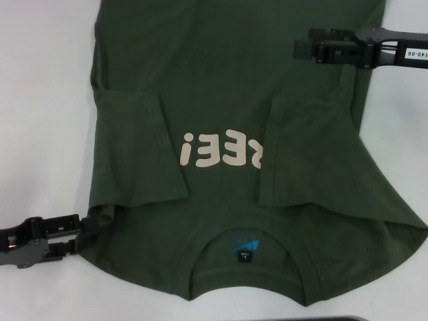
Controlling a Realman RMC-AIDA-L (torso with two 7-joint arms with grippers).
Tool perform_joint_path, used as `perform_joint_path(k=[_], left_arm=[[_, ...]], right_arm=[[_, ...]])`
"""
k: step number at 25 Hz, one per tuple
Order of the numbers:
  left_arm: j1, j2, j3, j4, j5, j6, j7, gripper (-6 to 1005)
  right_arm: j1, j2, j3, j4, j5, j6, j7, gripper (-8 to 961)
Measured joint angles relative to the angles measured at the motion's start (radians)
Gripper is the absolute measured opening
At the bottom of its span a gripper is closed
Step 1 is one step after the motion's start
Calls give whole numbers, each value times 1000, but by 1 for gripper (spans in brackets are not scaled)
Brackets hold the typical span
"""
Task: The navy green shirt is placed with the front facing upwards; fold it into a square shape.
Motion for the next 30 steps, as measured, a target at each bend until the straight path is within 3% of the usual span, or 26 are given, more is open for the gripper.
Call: perform_joint_path(k=[20,30], left_arm=[[-26,-3,27,-53,0,-58,-22,782],[-33,-13,97,-43,1,-73,-8,523]], right_arm=[[-1,0,0,3,0,0,0,924],[-2,0,10,8,0,0,0,924]])
